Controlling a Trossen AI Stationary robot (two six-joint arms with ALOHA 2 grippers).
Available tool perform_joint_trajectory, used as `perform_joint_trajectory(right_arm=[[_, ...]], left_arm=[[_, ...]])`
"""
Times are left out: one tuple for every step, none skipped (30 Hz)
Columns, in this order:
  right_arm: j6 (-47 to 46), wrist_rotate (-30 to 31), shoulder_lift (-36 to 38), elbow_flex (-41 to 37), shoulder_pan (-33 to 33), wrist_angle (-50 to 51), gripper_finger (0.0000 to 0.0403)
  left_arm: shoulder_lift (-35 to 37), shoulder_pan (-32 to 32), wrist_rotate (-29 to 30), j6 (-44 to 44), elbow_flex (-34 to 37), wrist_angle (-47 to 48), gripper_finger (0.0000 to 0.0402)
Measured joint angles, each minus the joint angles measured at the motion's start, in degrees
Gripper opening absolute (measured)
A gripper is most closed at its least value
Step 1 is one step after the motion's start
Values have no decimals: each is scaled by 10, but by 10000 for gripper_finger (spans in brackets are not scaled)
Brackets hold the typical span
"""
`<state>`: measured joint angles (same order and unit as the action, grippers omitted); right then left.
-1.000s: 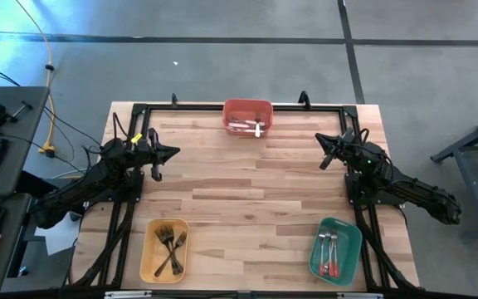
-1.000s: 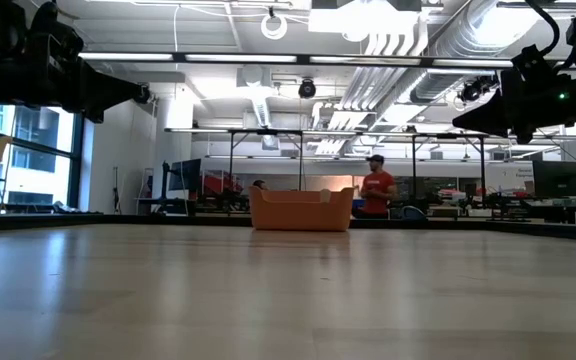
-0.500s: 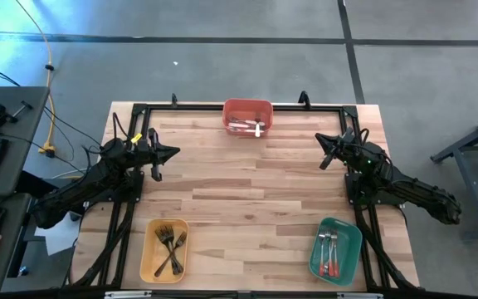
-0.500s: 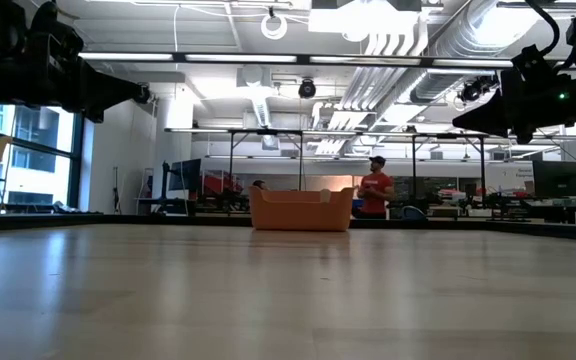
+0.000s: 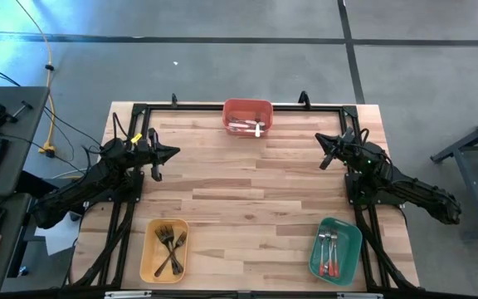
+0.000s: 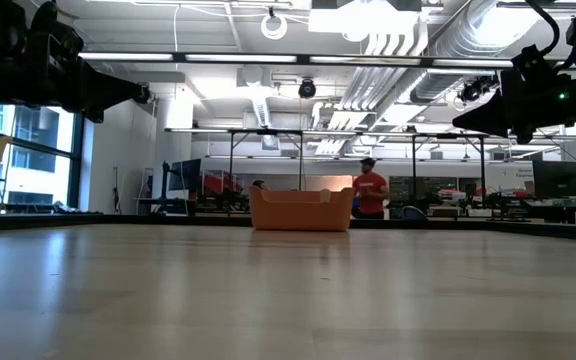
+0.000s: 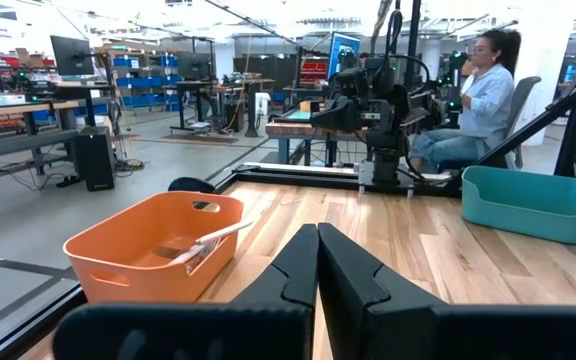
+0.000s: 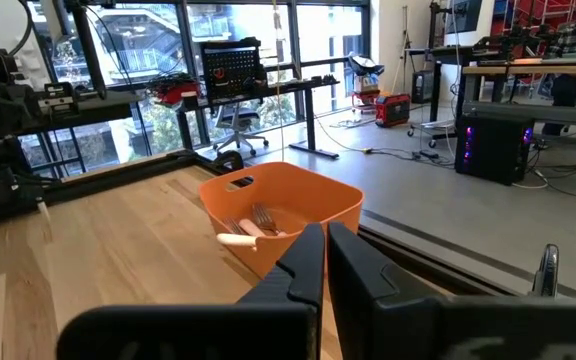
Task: Sort silverware by color (type)
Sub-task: Return to Home Position
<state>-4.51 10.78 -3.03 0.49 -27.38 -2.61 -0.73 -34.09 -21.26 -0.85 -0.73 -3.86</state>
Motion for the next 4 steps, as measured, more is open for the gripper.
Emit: perform_joint_trajectory(right_arm=[[0, 0, 0, 0, 0, 0, 0], [0, 0, 0, 0, 0, 0, 0], [0, 0, 0, 0, 0, 0, 0], [0, 0, 0, 0, 0, 0, 0]], left_arm=[[0, 0, 0, 0, 0, 0, 0], [0, 0, 0, 0, 0, 0, 0], [0, 0, 0, 0, 0, 0, 0], [0, 0, 0, 0, 0, 0, 0]])
